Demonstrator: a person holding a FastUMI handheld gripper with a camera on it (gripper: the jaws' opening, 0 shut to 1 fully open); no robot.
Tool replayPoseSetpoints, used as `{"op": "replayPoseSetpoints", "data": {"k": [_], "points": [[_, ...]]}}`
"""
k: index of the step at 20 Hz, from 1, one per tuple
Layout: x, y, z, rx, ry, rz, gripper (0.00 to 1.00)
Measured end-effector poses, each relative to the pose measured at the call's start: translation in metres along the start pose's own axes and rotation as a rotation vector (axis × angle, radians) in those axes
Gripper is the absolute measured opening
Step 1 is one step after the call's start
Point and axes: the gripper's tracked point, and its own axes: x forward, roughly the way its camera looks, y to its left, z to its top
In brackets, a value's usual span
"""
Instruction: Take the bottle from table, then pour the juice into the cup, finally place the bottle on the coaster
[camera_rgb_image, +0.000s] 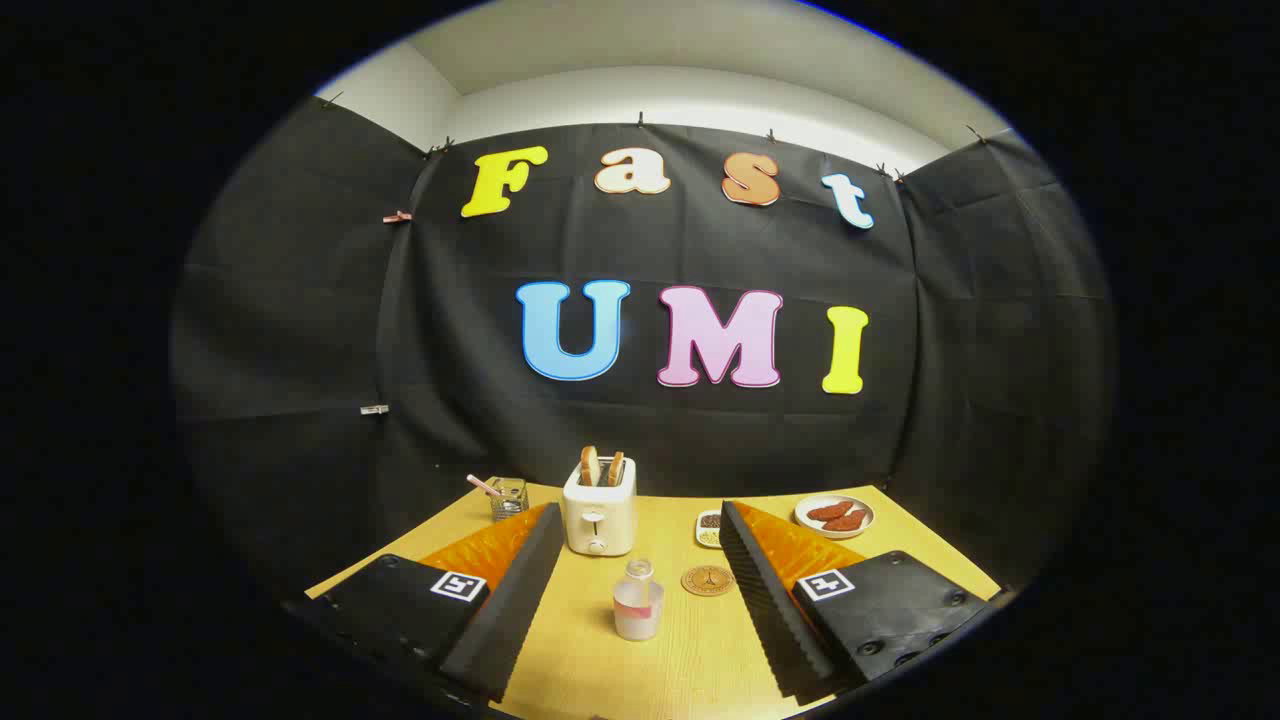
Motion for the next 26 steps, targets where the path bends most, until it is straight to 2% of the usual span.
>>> {"op": "replayPoseSetpoints", "data": {"k": [10, 15, 21, 26], "points": [[0.0, -0.005, -0.004, -0.026, 0.013, 0.004, 0.97], [0.0, 0.004, -0.019, -0.023, 0.039, 0.04, 0.97], [0.01, 0.002, -0.016, 0.019, 0.025, -0.002, 0.97], [0.018, 0.011, -0.022, -0.023, 0.033, -0.005, 0.97]]}}
